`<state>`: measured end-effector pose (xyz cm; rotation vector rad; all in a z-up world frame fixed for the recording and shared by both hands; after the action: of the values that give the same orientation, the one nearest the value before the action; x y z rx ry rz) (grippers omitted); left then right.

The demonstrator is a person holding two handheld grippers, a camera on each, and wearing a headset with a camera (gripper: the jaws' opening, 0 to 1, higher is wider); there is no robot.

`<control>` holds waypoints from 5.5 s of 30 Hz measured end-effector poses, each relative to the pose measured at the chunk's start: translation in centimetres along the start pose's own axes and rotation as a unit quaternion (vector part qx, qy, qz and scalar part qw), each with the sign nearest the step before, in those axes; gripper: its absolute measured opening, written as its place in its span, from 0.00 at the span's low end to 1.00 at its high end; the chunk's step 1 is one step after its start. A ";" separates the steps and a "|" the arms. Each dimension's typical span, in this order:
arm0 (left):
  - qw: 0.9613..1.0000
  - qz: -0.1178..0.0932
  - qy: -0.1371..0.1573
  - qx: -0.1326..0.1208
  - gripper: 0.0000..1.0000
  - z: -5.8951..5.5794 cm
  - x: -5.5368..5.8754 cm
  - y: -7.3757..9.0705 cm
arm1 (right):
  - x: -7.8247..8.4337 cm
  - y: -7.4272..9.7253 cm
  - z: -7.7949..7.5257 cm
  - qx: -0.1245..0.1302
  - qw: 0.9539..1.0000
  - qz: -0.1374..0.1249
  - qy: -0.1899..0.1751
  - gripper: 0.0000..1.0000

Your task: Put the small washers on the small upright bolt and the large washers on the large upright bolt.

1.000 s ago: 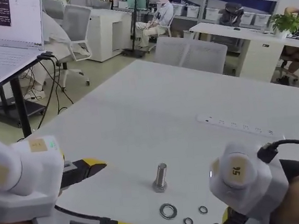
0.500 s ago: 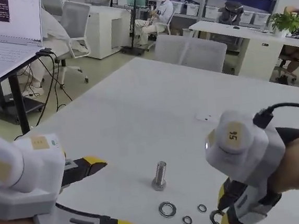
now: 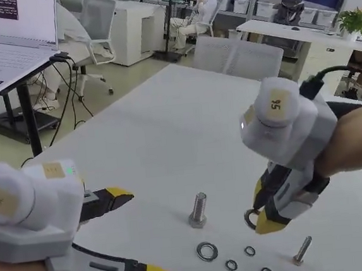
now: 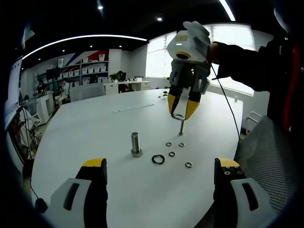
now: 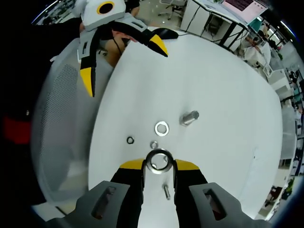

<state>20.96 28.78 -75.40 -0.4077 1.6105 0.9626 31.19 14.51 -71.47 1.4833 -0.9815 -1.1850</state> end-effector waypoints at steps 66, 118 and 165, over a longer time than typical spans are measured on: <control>1.000 0.012 0.023 -0.003 0.92 0.6 1.4 -0.9 | -5.8 -6.3 -6.6 -0.016 0.998 0.026 0.054 0.23; 0.999 0.016 0.035 -0.004 0.90 0.6 2.1 -0.8 | -4.9 -12.0 -6.1 -0.036 0.996 0.064 0.042 0.24; 0.999 0.018 0.030 -0.003 0.90 0.9 2.1 -0.9 | -2.6 -9.2 -5.7 -0.018 0.999 0.036 0.006 0.35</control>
<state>21.57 29.42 -77.65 -0.4162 1.6756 0.9914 36.45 20.12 -79.59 1.4141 -0.9930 -1.1346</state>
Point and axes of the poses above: the centre of the closed fingertips' face, and the gripper's own axes: y roughly backward along the fingers, z roughly to its left, x roughly out of its underside, the point moved 5 cm from there along y, roughly backward along the fingers, and after that the axes turned 4 degrees about -y, right-handed, at the moved point
